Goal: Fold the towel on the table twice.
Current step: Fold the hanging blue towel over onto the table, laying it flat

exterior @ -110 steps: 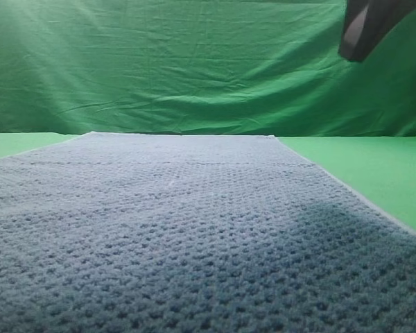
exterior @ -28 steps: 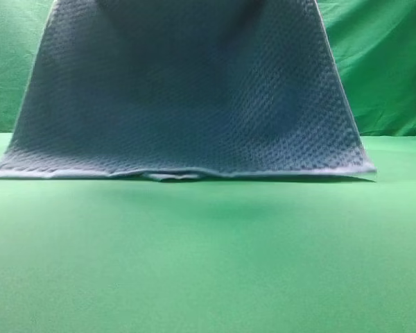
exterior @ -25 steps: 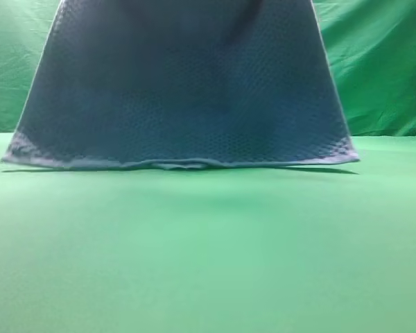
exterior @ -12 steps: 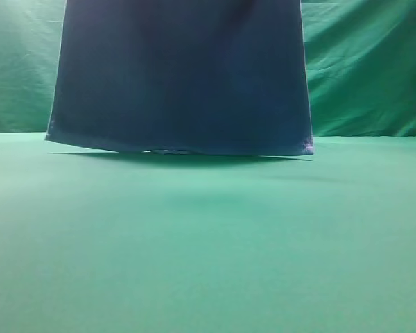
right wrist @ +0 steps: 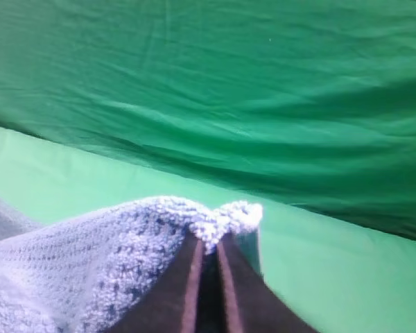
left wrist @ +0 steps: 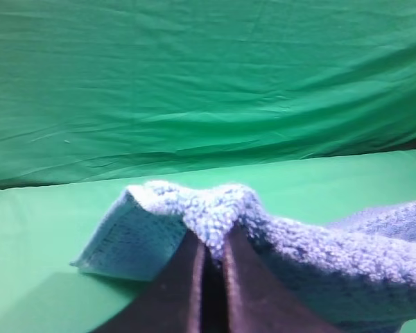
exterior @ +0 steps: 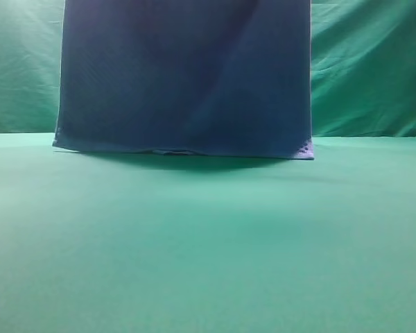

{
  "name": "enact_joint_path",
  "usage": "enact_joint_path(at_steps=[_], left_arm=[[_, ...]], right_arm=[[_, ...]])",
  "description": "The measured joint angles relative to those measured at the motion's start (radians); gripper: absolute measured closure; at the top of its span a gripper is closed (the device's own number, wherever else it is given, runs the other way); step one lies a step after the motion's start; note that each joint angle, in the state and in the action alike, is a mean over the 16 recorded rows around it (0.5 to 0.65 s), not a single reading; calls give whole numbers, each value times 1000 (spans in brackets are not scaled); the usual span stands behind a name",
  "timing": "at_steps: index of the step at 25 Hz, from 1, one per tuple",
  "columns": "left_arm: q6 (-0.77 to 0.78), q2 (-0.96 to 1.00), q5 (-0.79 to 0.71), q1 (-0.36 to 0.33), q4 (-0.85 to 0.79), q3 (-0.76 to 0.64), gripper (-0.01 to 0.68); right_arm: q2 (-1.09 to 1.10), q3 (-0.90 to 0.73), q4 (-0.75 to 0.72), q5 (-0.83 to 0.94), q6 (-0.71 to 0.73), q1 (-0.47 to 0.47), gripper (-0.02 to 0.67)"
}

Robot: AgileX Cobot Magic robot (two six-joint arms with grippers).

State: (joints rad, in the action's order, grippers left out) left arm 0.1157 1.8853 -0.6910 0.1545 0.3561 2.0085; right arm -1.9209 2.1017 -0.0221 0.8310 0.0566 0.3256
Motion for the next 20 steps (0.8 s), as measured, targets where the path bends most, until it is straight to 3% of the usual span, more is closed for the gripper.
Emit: enact_joint_path(at_steps=[10, 20], left_arm=[[-18, -59, -60, 0, -2, -69, 673], [-12, -255, 53, 27, 8, -448, 673]], right_arm=[[123, -160, 8, 69, 15, 0, 649], [286, -459, 39, 8, 26, -2, 649]])
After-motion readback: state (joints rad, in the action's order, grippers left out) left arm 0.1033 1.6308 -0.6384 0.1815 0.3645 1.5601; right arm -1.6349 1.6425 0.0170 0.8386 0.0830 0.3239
